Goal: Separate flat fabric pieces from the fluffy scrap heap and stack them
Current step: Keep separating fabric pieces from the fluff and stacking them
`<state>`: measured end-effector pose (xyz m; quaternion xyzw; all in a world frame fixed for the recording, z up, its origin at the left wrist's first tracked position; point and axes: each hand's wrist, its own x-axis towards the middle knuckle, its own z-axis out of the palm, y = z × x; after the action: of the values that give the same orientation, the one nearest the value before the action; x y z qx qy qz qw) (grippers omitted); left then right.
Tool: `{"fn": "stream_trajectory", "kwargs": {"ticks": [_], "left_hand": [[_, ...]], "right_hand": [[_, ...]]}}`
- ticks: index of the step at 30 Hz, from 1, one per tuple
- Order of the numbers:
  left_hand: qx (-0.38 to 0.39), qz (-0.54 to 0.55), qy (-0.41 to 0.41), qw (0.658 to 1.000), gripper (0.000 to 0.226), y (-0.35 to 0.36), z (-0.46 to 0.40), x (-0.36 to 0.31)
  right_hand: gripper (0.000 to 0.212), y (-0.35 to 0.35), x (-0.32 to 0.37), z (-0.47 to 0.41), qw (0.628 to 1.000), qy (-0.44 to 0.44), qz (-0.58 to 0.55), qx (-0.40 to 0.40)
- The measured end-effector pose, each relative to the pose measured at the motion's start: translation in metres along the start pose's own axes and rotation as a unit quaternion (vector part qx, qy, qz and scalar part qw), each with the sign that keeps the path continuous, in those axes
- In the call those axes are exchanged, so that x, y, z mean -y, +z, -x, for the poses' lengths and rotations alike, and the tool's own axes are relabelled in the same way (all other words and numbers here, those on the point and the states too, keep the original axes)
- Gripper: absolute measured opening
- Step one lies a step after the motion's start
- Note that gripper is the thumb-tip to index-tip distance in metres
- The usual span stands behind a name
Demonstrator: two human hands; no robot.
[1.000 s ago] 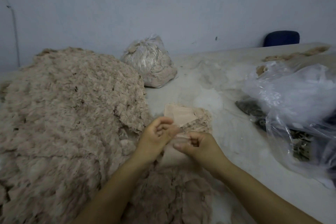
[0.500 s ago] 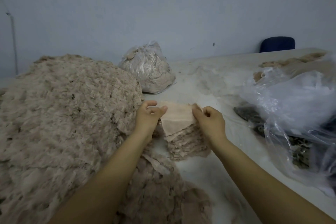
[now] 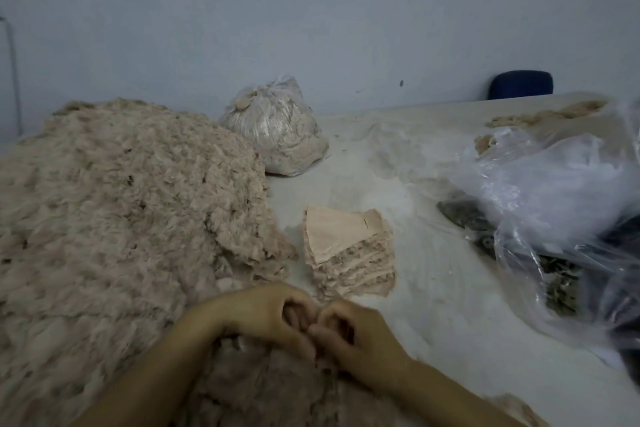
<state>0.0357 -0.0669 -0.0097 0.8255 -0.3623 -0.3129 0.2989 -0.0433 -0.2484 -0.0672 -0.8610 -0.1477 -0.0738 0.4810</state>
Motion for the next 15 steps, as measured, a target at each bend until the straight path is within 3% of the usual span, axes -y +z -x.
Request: {"fn": "stream_trajectory", "kwargs": {"ticks": [2, 4, 7, 11, 15], "left_hand": [[0.047, -0.092, 0.005, 0.995, 0.042, 0.007, 0.009, 0.006], [0.035, -0.131, 0.011, 0.991, 0.025, 0.013, 0.013, 0.011], [-0.033, -0.049, 0.022, 0.998, 0.004, 0.018, 0.014, 0.012], [-0.140, 0.068, 0.051, 0.986, 0.017, 0.020, 0.007, 0.006], [-0.167, 0.222, 0.054, 0.959, 0.028, 0.024, 0.007, 0.003]], "right_hand": [[0.035, 0.006, 0.000, 0.004, 0.995, 0.028, 0.034, 0.085], [0.040, 0.006, 0.001, 0.004, 0.993, 0.065, 0.032, 0.097], [0.039, 0.007, 0.008, 0.003, 0.991, 0.076, 0.029, 0.102], [0.028, 0.011, 0.020, 0.001, 0.984, 0.119, -0.125, 0.036], [0.011, 0.004, 0.026, 0.001, 0.913, 0.184, -0.353, -0.094]]}}
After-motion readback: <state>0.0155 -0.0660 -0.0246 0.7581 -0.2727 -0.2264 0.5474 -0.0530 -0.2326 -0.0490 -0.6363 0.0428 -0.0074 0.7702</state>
